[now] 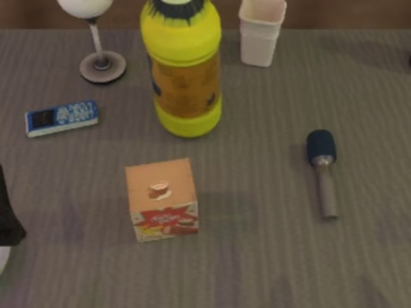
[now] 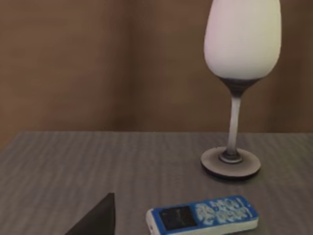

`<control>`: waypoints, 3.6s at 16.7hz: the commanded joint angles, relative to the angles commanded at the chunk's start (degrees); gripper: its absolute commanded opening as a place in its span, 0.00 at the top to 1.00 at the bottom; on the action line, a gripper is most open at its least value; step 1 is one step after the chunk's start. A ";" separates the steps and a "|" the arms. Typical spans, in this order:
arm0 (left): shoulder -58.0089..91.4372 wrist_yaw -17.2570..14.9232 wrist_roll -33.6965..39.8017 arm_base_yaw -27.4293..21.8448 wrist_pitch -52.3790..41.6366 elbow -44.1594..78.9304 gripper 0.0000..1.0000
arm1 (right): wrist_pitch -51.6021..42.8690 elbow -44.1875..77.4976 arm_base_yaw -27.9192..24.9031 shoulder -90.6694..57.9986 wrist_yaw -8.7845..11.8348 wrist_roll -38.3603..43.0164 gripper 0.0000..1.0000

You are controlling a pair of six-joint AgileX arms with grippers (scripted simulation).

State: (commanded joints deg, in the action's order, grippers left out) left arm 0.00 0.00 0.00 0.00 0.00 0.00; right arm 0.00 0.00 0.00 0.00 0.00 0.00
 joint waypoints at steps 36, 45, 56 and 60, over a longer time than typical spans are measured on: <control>0.00 0.00 0.00 0.00 0.00 0.00 0.00 | -52.50 72.68 -25.33 -104.88 -2.16 27.39 0.00; 0.00 0.00 0.00 0.00 0.00 0.00 0.00 | -33.54 64.91 -25.07 -115.94 -2.21 27.17 0.00; 0.00 0.00 0.00 0.00 0.00 0.00 0.00 | -32.88 64.61 -25.06 -116.40 -2.21 27.17 0.45; 0.00 0.00 0.00 0.00 0.00 0.00 0.00 | -32.88 64.61 -25.06 -116.40 -2.21 27.17 0.75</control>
State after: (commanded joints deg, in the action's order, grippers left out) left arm 0.00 0.00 0.00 0.00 0.00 0.00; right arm -32.88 64.61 -25.06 -116.40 -2.21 27.17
